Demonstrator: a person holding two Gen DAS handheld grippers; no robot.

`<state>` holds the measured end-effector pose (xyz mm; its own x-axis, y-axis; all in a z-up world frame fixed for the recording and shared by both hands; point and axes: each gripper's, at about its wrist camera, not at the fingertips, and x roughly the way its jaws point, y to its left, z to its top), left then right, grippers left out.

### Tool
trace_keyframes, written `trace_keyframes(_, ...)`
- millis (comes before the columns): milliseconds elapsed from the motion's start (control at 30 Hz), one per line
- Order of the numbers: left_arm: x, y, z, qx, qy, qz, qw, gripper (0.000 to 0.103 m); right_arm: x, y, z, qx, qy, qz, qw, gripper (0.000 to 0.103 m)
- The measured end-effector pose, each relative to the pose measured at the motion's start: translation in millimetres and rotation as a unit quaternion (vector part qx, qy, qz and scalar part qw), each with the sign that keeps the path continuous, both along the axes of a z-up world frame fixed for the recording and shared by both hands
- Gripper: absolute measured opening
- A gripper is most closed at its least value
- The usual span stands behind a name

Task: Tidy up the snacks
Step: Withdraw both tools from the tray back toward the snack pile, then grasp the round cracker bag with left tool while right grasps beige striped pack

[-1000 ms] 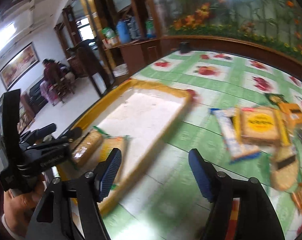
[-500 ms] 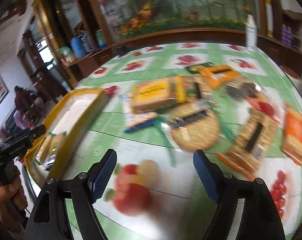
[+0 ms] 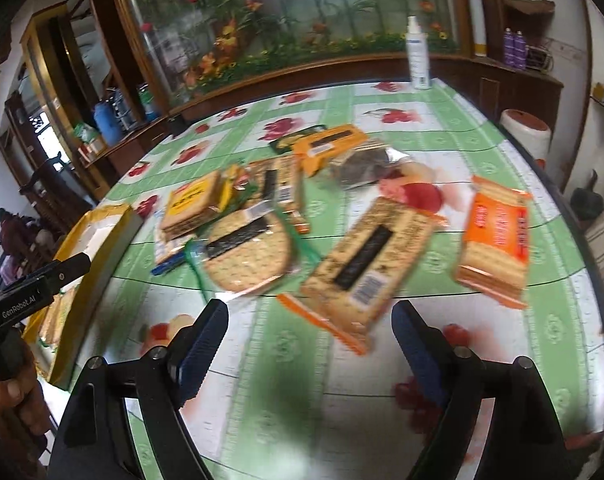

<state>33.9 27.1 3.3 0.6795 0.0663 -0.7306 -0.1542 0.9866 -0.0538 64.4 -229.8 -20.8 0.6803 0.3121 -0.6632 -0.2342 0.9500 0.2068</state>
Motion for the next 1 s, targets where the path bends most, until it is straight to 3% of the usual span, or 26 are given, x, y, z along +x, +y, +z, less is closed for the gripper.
trace_keyframes(367,16.7,-49.8,-14.6,0.007,0.021,-0.086,0.996,0.084,29.4,-19.3,-9.8,0.017,0.031,-0.056,0.998,0.087)
trace_keyframes(633,46.1,-100.6,-17.1,0.088,0.029,-0.221,0.9708,0.084,66.1,-6.2,-13.1,0.001,0.054,-0.081,0.995,0.087)
trace_keyframes(733,57.7,-113.0,-20.4,0.112,0.031,-0.243,0.963,0.084,77.6,-3.6,-23.2,-0.024,0.072,-0.081,0.994,0.087)
trace_keyframes(900,71.5,-133.9,-27.6,0.145,0.043,-0.289,0.9454,0.084,76.3,-4.0,-24.8,-0.057,0.057,-0.063,0.995,0.084)
trace_keyframes(1000,76.8,-145.2,-35.0,0.158,0.053,-0.311,0.9357,0.084,74.9,-7.2,-25.4,-0.071,0.057,-0.055,0.994,0.074)
